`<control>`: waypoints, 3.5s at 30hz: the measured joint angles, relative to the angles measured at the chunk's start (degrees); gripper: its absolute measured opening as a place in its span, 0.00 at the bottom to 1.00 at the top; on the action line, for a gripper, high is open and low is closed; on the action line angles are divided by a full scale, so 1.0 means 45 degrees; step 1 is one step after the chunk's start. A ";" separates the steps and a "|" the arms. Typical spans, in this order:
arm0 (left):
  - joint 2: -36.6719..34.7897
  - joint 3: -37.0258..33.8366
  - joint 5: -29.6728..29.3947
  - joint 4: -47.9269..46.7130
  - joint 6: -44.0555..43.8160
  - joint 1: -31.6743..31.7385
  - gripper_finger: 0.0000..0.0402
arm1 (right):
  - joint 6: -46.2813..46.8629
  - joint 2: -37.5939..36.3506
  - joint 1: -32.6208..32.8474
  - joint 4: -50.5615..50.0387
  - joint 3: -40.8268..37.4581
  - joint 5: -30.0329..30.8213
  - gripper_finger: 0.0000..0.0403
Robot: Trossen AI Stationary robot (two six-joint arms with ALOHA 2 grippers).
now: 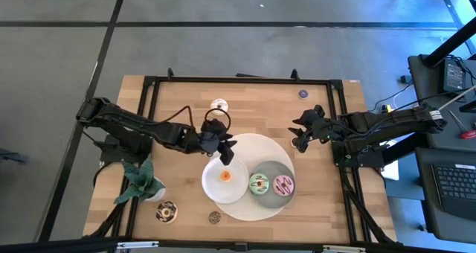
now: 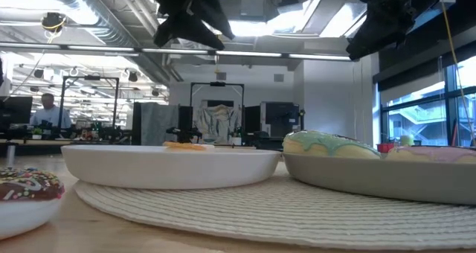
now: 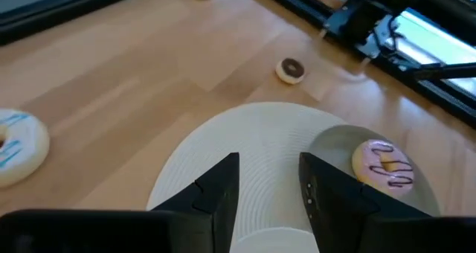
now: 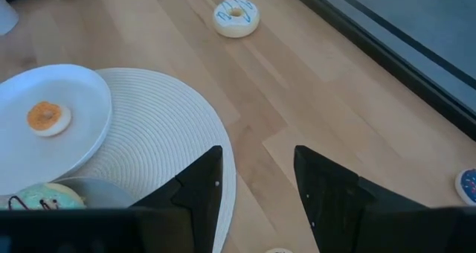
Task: Pick & Place donuts
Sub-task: Put the small brown donut on the white plate
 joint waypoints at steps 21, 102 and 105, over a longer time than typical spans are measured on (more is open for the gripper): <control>0.0005 0.0000 0.6181 -0.0090 0.4917 -0.0108 0.58 | 0.0044 0.0000 0.0005 0.0076 0.0000 0.0098 0.42; 0.5908 0.0015 0.3690 0.1822 0.2520 -0.6353 0.24 | 0.1682 0.1734 0.0005 -0.0254 0.0005 0.0505 0.42; 0.5969 0.0015 0.3702 0.1907 0.2497 -0.6353 0.22 | 0.1685 0.1734 0.0000 -0.0284 0.0005 0.0508 0.42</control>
